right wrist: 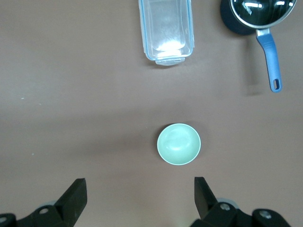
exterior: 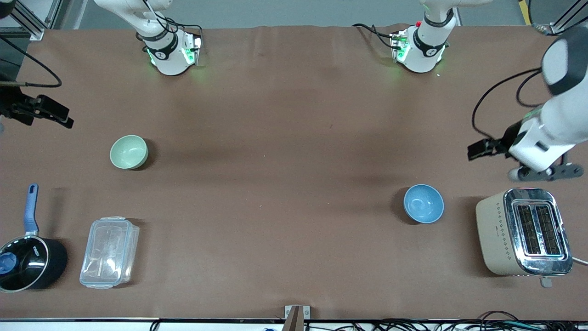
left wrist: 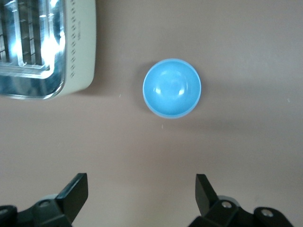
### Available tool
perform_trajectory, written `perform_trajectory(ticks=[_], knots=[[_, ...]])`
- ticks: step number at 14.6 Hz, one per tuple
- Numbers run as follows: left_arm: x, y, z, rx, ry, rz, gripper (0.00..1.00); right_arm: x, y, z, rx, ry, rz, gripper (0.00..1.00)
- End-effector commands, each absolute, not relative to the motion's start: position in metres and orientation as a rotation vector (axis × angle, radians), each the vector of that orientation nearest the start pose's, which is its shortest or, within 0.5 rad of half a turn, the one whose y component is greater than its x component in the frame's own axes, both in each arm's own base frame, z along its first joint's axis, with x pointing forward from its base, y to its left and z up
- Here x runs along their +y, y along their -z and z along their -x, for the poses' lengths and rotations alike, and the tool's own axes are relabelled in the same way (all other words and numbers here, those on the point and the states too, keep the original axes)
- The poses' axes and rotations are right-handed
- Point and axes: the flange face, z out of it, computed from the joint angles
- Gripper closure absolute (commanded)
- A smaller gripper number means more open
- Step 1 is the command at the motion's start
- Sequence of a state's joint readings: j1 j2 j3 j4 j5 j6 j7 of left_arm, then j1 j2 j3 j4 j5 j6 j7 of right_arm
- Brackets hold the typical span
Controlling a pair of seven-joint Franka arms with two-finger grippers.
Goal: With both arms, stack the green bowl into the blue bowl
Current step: 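Reach the left gripper to the blue bowl while the right gripper reaches the green bowl, then grasp the blue bowl rim with the left gripper while the right grasps green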
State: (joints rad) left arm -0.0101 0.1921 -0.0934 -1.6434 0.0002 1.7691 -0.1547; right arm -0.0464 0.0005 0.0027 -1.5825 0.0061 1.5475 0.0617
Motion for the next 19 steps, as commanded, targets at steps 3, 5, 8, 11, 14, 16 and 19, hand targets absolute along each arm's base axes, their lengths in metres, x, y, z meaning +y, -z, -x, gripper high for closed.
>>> perform_trajectory(ticks=[3, 5, 8, 11, 14, 16, 19], knots=[[-0.052, -0.385, -0.604, -0.115, 0.043, 3.151, 0.0, -0.087, -0.542, -0.535, 0.121, -0.136, 3.109, 0.0], [-0.051, -0.346, -0.615, -0.122, 0.076, 3.16, 0.0, -0.124, -0.493, -0.524, 0.138, -0.144, 3.054, 0.0], [-0.05, -0.29, -0.631, -0.121, 0.16, 3.17, 0.12, -0.171, -0.407, -0.495, 0.131, -0.05, 2.954, 0.0], [-0.051, -0.248, -0.637, -0.124, 0.209, 3.178, 0.19, -0.185, -0.34, -0.48, 0.16, -0.098, 2.911, 0.0], [-0.04, -0.233, -0.637, -0.142, 0.207, 3.177, 0.24, -0.195, -0.271, -0.472, 0.182, -0.237, 2.812, 0.0], [-0.04, -0.226, -0.638, -0.148, 0.192, 3.179, 0.4, -0.199, -0.234, -0.465, 0.21, -0.287, 2.739, 0.01], [-0.042, -0.223, -0.637, -0.173, 0.184, 3.181, 0.82, -0.204, -0.195, -0.458, 0.249, -0.337, 2.715, 0.01]])
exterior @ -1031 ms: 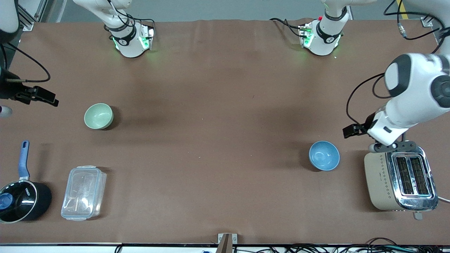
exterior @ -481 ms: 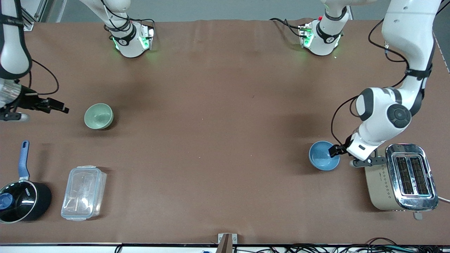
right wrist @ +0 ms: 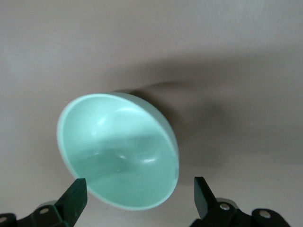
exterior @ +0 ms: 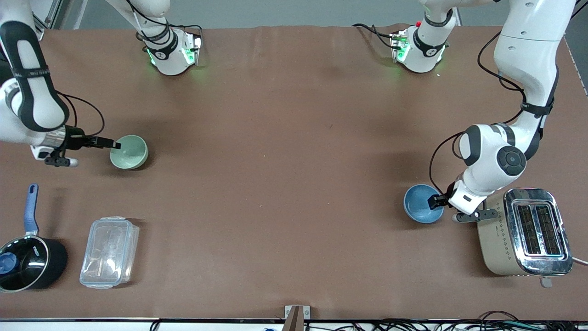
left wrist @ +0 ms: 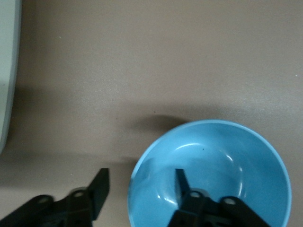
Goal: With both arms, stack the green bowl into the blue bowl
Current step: 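Grasp the blue bowl rim with the left gripper while the right grasps green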
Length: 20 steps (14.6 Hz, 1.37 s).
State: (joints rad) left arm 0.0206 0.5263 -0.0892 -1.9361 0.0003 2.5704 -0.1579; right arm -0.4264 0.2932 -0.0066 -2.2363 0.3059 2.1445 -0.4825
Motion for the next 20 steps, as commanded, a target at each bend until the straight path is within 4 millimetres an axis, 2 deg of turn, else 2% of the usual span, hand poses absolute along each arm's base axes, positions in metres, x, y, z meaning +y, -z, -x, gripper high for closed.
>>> perform_trajectory(ticks=[1, 2, 3, 4, 6, 7, 8, 10, 12, 13, 15, 17, 18, 20], knots=[[-0.044, -0.225, -0.637, -0.169, 0.189, 3.182, 0.94, -0.205, -0.188, -0.456, 0.247, -0.346, 2.71, 0.02], [-0.049, -0.228, -0.637, -0.155, 0.186, 3.184, 0.99, -0.204, -0.186, -0.456, 0.235, -0.349, 2.707, 0.19], [-0.049, -0.235, -0.637, -0.149, 0.199, 3.183, 1.0, -0.204, -0.186, -0.455, 0.218, -0.346, 2.706, 0.57], [-0.05, -0.249, -0.638, -0.151, 0.218, 3.184, 1.0, -0.206, -0.186, -0.454, 0.181, -0.337, 2.705, 0.75], [-0.083, -0.275, -0.632, -0.171, 0.157, 3.209, 1.0, -0.205, -0.181, -0.452, 0.131, -0.342, 2.696, 0.92], [-0.104, -0.288, -0.633, -0.226, 0.138, 3.222, 1.0, -0.203, -0.181, -0.453, 0.125, -0.346, 2.694, 0.95], [-0.134, -0.303, -0.634, -0.287, 0.11, 3.238, 1.0, -0.204, -0.183, -0.454, 0.128, -0.341, 2.696, 0.99], [-0.192, -0.334, -0.635, -0.372, 0.078, 3.255, 1.0, -0.201, -0.193, -0.457, 0.117, -0.332, 2.699, 1.0], [-0.253, -0.356, -0.626, -0.435, 0.085, 3.265, 1.0, -0.194, -0.226, -0.465, 0.102, -0.308, 2.702, 1.0], [-0.271, -0.365, -0.623, -0.481, 0.096, 3.269, 1.0, -0.188, -0.251, -0.473, 0.13, -0.286, 2.718, 1.0], [-0.317, -0.36, -0.615, -0.532, 0.067, 3.277, 1.0, -0.165, -0.298, -0.489, 0.143, -0.247, 2.747, 1.0], [-0.367, -0.336, -0.605, -0.558, 0.011, 3.28, 1.0, -0.134, -0.342, -0.498, 0.202, -0.266, 2.759, 1.0], [-0.385, -0.329, -0.606, -0.576, 0.0, 3.287, 1.0, -0.111, -0.36, -0.5, 0.23, -0.297, 2.761, 1.0], [-0.412, -0.3, -0.598, -0.582, -0.05, 3.28, 1.0, -0.064, -0.394, -0.503, 0.307, -0.3, 2.786, 0.99]])
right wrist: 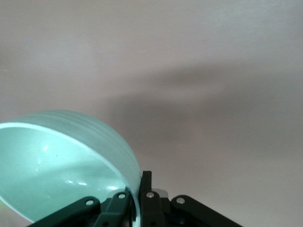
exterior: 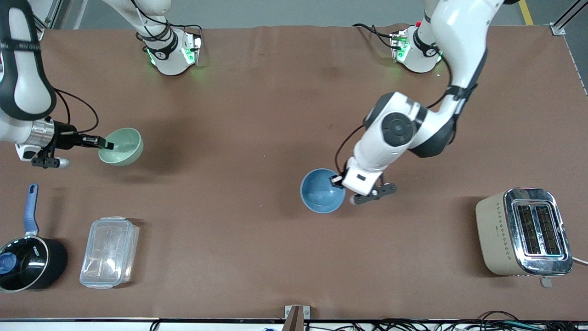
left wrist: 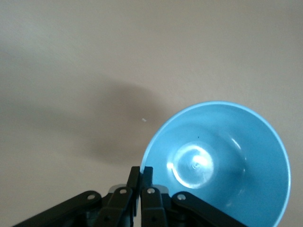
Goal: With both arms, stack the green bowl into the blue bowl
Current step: 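Carry the blue bowl to table center while the right gripper lifts green bowl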
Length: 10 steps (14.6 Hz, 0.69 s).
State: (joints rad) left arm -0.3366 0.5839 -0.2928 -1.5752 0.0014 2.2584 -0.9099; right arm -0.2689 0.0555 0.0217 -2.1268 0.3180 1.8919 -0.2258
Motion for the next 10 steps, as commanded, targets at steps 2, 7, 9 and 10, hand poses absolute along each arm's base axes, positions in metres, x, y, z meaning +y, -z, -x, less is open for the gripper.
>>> perform_trajectory(ticks=[2, 7, 9, 10], knots=[[-0.427, -0.283, -0.592, -0.559, -0.051, 3.266, 1.0, -0.011, -0.424, -0.508, 0.381, -0.345, 2.799, 0.99], [-0.465, -0.253, -0.57, -0.597, -0.025, 3.299, 1.0, 0.099, -0.469, -0.523, 0.434, -0.321, 2.893, 0.99], [-0.478, -0.249, -0.559, -0.564, -0.036, 3.302, 0.98, 0.146, -0.459, -0.524, 0.451, -0.301, 2.905, 0.99], [-0.481, -0.233, -0.554, -0.56, -0.062, 3.288, 0.99, 0.18, -0.451, -0.52, 0.461, -0.297, 2.913, 0.99]])
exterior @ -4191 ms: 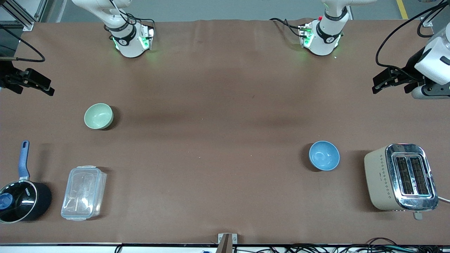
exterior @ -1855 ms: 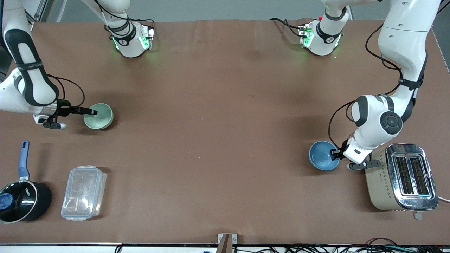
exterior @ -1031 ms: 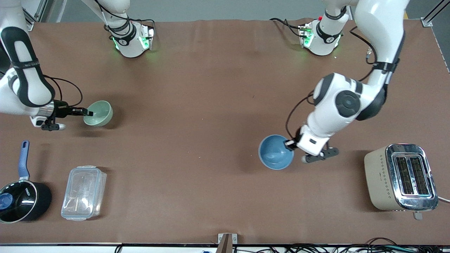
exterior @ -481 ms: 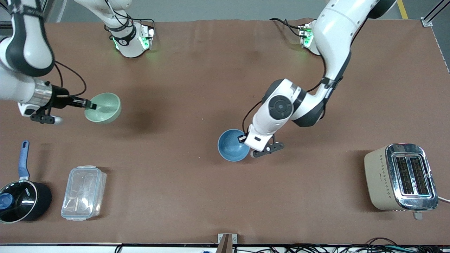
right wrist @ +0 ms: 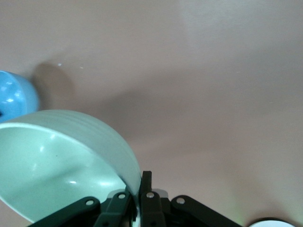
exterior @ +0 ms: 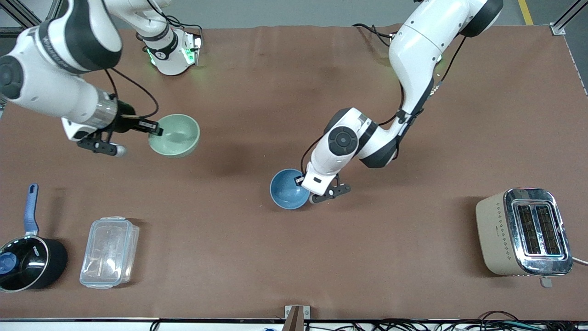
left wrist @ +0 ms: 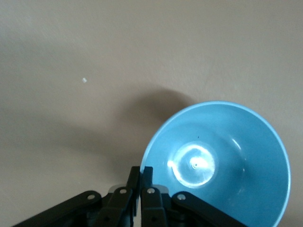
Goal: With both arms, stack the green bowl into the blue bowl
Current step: 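Carry the blue bowl to table center while the right gripper lifts green bowl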
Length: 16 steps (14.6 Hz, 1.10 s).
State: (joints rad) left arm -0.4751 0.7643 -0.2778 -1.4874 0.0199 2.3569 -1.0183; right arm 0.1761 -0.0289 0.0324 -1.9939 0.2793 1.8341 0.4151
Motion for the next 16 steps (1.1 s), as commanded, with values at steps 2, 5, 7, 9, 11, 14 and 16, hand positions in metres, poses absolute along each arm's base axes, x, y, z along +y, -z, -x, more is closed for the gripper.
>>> perform_trajectory(ticks=[2, 5, 7, 9, 11, 14, 16], knots=[[-0.488, -0.226, -0.548, -0.542, -0.053, 3.296, 0.98, 0.233, -0.43, -0.51, 0.491, -0.311, 2.928, 0.99], [-0.487, -0.225, -0.55, -0.54, -0.046, 3.295, 0.55, 0.287, -0.405, -0.497, 0.522, -0.304, 2.938, 0.99], [-0.474, -0.238, -0.563, -0.535, 0.027, 3.28, 0.0, 0.308, -0.384, -0.494, 0.517, -0.296, 2.945, 0.99], [-0.456, -0.281, -0.582, -0.546, 0.139, 3.285, 0.0, 0.312, -0.366, -0.496, 0.53, -0.315, 2.942, 0.99], [-0.404, -0.326, -0.617, -0.652, 0.208, 3.257, 0.0, 0.332, -0.348, -0.493, 0.553, -0.293, 2.939, 0.99], [-0.311, -0.399, -0.655, -0.668, 0.281, 3.214, 0.0, 0.369, -0.317, -0.499, 0.683, -0.237, 2.899, 0.99], [-0.249, -0.44, -0.662, -0.599, 0.255, 3.155, 0.0, 0.387, -0.309, -0.516, 0.803, -0.241, 2.861, 0.99]])
